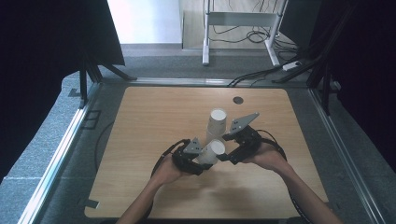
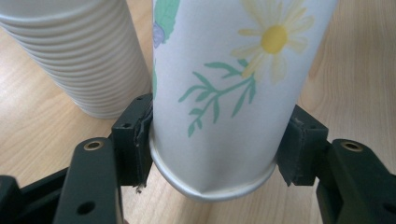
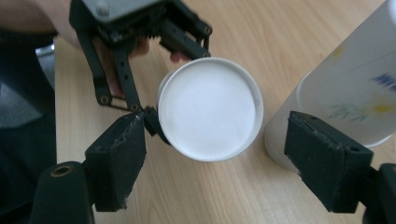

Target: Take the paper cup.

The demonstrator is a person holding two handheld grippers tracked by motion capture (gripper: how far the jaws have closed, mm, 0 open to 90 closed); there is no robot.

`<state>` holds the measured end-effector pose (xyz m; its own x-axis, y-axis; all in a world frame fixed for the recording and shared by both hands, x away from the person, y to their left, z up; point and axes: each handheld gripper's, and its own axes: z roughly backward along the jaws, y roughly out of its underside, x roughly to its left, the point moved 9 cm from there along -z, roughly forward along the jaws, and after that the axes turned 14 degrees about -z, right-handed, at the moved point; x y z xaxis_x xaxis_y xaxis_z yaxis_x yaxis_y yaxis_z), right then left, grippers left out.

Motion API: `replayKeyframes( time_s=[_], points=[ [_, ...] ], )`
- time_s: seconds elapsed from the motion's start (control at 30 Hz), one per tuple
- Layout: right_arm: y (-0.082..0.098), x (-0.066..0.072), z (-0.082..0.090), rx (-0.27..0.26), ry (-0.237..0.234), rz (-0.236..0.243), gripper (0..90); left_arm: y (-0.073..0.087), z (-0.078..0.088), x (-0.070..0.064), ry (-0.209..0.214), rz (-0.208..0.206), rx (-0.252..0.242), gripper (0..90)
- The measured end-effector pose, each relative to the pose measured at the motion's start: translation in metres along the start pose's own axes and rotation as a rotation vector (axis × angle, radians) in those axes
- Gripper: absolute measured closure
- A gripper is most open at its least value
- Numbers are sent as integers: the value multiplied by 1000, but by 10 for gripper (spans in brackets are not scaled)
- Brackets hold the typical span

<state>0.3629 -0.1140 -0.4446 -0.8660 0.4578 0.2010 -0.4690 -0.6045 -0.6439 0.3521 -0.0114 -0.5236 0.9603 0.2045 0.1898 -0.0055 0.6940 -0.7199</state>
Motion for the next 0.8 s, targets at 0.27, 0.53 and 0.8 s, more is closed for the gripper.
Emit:
replayKeyframes(
  time_s=[0.27, 0.53, 0.8],
  points=[
    [14, 4, -17, 72, -4, 45, 190, -1, -3, -8, 41, -44, 73, 372],
    [19, 8, -29, 128, -1, 90, 225, -2, -6, -13, 63, -89, 127, 371],
    [22, 10, -37, 176, -3, 110, 299, -1, -12, -15, 74, -108, 142, 369]
  ],
)
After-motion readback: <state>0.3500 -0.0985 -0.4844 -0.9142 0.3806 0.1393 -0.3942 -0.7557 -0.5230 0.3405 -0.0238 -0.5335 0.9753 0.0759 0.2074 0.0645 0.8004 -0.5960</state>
